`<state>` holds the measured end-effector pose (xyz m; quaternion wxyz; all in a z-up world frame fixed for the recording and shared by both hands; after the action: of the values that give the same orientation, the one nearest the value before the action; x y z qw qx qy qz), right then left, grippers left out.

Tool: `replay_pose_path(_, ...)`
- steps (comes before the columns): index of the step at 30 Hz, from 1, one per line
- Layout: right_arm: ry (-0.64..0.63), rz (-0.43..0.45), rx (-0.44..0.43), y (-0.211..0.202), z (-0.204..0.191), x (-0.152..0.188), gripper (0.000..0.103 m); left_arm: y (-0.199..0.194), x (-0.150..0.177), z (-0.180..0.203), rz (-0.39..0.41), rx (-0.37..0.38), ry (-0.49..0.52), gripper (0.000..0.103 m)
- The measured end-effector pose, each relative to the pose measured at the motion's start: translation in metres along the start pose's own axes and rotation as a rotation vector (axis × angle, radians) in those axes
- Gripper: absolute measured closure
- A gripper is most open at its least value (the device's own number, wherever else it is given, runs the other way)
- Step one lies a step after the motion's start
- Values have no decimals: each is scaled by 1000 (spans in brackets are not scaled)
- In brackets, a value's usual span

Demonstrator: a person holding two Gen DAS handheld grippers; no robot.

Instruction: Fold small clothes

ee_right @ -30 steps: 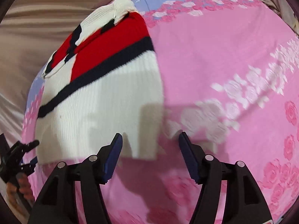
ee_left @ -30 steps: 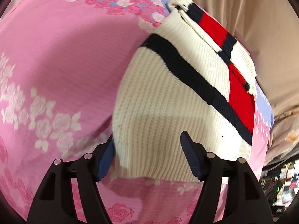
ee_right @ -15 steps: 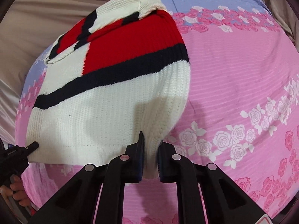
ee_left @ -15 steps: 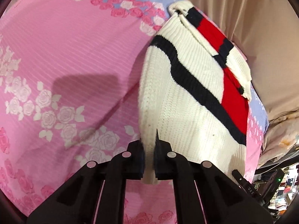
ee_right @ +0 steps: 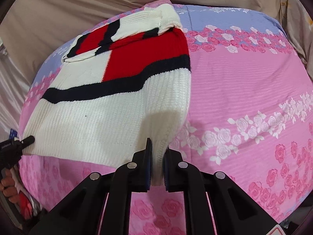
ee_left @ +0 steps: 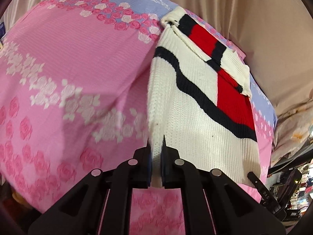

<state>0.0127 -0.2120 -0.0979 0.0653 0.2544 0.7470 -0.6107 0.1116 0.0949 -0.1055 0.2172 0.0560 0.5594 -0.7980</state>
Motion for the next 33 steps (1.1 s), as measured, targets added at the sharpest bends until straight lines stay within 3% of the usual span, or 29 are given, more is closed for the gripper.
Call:
replay_pose_path(5,-63,-108,-23,-23,17,67,94,-27,65,-18,-75,-59,54,98)
replay_pose_path(11,-170,-431,-78,-60,35,207,94,-60,198,-64,-350,-137,35,98)
replay_pose_path(12,-178,-477,-92,-71,36,224,94,-66,208,-67,-372,-145,37,98)
replay_pose_path(14,-155,-493,-141,-90,34,228,94,-85,208,-68,-355,-162,43,98)
replay_pose_path(17,-95,-312,-223,-112,28,156,94,-107,138,-40,-198,-91,68,97)
replay_pose_path(20,-11,-5,-295,-112,28,30,94,-100,43,8,-15,7,136,97)
replay_pose_path(21,28,61,-319,-105,30,3,93,-94,15,21,42,20,149,97)
replay_pose_path(22,71,124,-326,-93,35,-25,93,-82,-18,38,105,31,162,97)
replay_pose_path(23,110,180,-304,-78,44,-51,85,-69,-43,49,151,31,170,94)
replay_pose_path(24,164,233,-220,-59,57,-78,74,-47,-77,61,211,28,161,92)
replay_pose_path(26,296,263,-125,-35,77,-108,67,-17,-110,69,249,7,146,81)
replay_pose_path(28,371,300,-143,-35,84,-119,67,14,-127,61,223,-80,121,78)
replay_pose_path(29,372,316,-156,-39,86,-122,66,22,-131,59,199,-69,110,78)
replay_pose_path(31,334,320,-133,-39,82,-113,52,24,-128,55,193,-40,102,63)
replay_pose_path(32,288,293,-97,-32,79,-110,49,27,-127,53,194,-37,95,45)
replay_pose_path(33,260,263,-86,-23,77,-107,49,28,-124,50,192,-39,94,38)
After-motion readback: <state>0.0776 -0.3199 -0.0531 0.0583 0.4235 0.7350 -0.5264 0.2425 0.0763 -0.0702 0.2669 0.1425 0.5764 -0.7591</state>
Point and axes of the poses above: each gripper's, at about its wrist camera, not at the fingertips, and y roughly the way its jaws point, z to its right, x to its underside, the point moved 7 cm from there along y, roughly the way its jaws point, and after that the axes turned 4 degrees about -x, right-handed, at the moved point
